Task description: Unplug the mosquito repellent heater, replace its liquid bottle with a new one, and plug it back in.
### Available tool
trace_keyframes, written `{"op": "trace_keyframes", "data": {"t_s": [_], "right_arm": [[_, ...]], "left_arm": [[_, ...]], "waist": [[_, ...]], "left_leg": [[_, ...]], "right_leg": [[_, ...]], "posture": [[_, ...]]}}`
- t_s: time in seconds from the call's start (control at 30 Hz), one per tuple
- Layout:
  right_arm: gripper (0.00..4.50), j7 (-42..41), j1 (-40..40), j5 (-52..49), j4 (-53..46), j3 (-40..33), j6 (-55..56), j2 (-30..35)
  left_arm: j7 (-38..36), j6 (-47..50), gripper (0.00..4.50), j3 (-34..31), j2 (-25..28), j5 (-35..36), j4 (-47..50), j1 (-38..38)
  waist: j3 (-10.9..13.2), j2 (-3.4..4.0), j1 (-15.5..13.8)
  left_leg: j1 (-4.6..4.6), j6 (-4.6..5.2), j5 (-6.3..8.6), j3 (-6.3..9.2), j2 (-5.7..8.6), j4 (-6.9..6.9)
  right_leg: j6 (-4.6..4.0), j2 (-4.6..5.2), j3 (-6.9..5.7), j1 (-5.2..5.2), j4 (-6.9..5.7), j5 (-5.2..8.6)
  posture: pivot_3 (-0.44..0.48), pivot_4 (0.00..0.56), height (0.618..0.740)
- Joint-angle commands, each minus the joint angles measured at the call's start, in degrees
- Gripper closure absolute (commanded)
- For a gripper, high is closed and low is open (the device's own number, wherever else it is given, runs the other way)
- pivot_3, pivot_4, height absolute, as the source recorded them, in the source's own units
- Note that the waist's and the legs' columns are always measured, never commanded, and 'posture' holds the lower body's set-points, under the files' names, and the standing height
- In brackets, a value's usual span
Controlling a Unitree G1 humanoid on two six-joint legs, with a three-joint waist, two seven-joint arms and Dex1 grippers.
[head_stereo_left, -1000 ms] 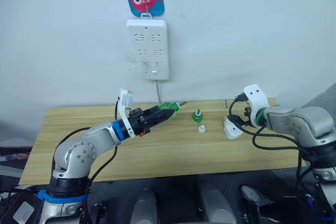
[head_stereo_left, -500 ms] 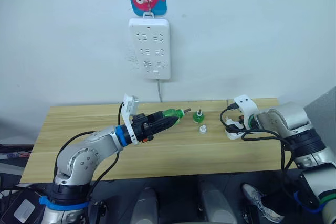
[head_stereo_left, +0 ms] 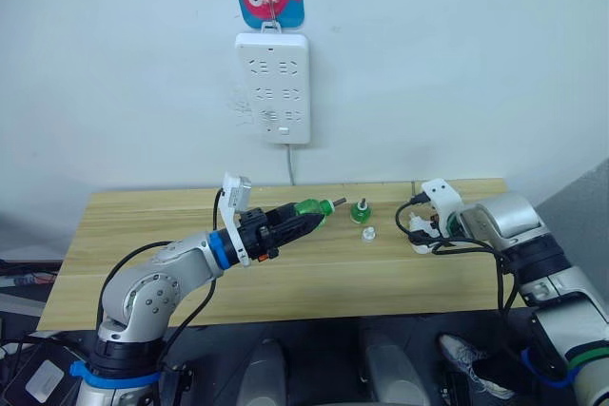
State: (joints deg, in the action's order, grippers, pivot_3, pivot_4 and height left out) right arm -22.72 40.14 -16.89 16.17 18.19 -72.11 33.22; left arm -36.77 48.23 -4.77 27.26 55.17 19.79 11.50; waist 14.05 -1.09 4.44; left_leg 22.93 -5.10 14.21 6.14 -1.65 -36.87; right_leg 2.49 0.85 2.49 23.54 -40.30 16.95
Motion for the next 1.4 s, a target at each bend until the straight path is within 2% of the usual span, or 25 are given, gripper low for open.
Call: {"op": "trace_keyframes", "data": {"t_s": [0.03, 0.1, 0.27, 0.37, 0.47, 0.6, 0.73, 0.9, 1.1, 1.4], "right_arm": [[1.07, -0.9, 0.5, 1.3, -1.1, -1.2, -0.7, 0.0], [1.56, -0.8, 0.4, 1.6, -1.2, -1.7, -0.9, -0.4], [1.55, -1.7, -0.1, 1.0, -4.8, -5.2, -1.4, 0.3], [1.55, -7.5, -2.3, -3.5, -14.9, -8.6, -2.8, 5.1], [1.55, -11.9, -4.3, -8.7, -22.8, -14.3, -3.5, 7.3], [1.55, -18.5, -6.2, -20.3, -32.2, -27.7, -6.3, 7.1], [1.55, -21.5, -7.7, -34.3, -39.4, -40.3, -10.1, 3.5], [1.55, -18.0, -4.8, -48.4, -38.0, -47.8, -16.9, -2.6], [1.55, -9.3, -3.2, -59.2, -35.5, -48.6, -17.9, -5.5], [1.55, -0.9, -3.5, -67.3, -32.4, -44.4, -12.2, -3.3]], "left_arm": [[-0.5, -1.3, 2.20, -0.4, -0.5, -0.3, 1.3, 0.4], [-0.6, -1.4, 2.20, -0.2, -0.6, -0.5, 1.0, 0.7], [-1.6, -1.5, 2.20, -0.2, -0.5, -1.2, 0.3, 0.9], [-2.7, -0.8, 2.20, -0.6, 0.3, -1.0, -0.6, 2.6], [-4.4, 0.5, 2.20, -1.7, 1.7, 0.2, -1.8, 4.4], [-6.9, 3.5, 2.20, -3.4, 4.5, 3.2, -3.4, 7.3], [-10.5, 6.4, 2.20, -4.1, 7.0, 5.4, -7.1, 12.0], [-11.5, 11.9, 2.20, -5.0, 6.6, 11.2, -11.4, 18.8], [-13.0, 16.9, 2.20, -5.2, 8.0, 15.8, -10.7, 21.6], [-13.7, 18.5, 2.20, -5.3, 9.6, 17.7, -8.6, 21.1]], "waist": [[0.0, 0.00, -0.1], [0.0, 0.00, -0.1], [0.0, 0.00, -0.1], [0.0, 0.04, -0.2], [0.0, 0.05, -0.3], [0.0, 0.03, -0.2], [0.0, 0.03, 0.2], [0.1, 0.00, 0.6], [0.1, 0.02, 0.9], [0.1, 0.02, 0.8]], "left_leg": [[0.00, 0.00, 0.00, 0.00, 0.00, 0.00], [0.00, 0.00, 0.00, 0.00, 0.00, 0.00], [0.00, 0.00, 0.00, 0.00, 0.00, 0.01], [0.03, -0.01, 0.00, 0.01, 0.01, 0.02], [0.06, -0.01, 0.01, 0.07, -0.01, 0.07], [0.08, -0.01, 0.02, 0.04, 0.00, 0.13], [0.07, 0.00, 0.02, 0.04, -0.01, 0.19], [0.05, 0.01, 0.02, 0.02, -0.02, 0.15], [0.03, 0.02, 0.03, -0.01, -0.03, 0.18], [0.05, 0.02, 0.03, -0.02, -0.04, 0.25]], "right_leg": [[0.00, 0.00, 0.00, 0.00, 0.01, 0.00], [0.00, 0.00, -0.01, -0.01, 0.03, 0.00], [0.00, 0.00, 0.00, -0.01, 0.04, 0.00], [0.01, 0.01, -0.02, -0.01, 0.10, 0.00], [0.03, 0.00, -0.11, -0.05, 0.28, -0.01], [0.04, 0.01, -0.09, -0.05, 0.37, -0.02], [0.04, 0.01, -0.10, -0.06, 0.40, -0.02], [0.04, -0.01, -0.09, -0.10, 0.39, -0.02], [0.04, -0.01, -0.06, -0.08, 0.39, -0.02], [0.04, 0.00, -0.06, -0.03, 0.40, -0.02]], "posture": [[-0.009, 0.237, 0.725], [-0.016, 0.233, 0.725], [-0.033, 0.227, 0.725], [-0.044, 0.222, 0.725], [-0.063, 0.221, 0.725], [-0.089, 0.220, 0.725], [-0.130, 0.225, 0.725], [-0.149, 0.226, 0.725], [-0.139, 0.225, 0.725], [-0.124, 0.219, 0.725]]}}
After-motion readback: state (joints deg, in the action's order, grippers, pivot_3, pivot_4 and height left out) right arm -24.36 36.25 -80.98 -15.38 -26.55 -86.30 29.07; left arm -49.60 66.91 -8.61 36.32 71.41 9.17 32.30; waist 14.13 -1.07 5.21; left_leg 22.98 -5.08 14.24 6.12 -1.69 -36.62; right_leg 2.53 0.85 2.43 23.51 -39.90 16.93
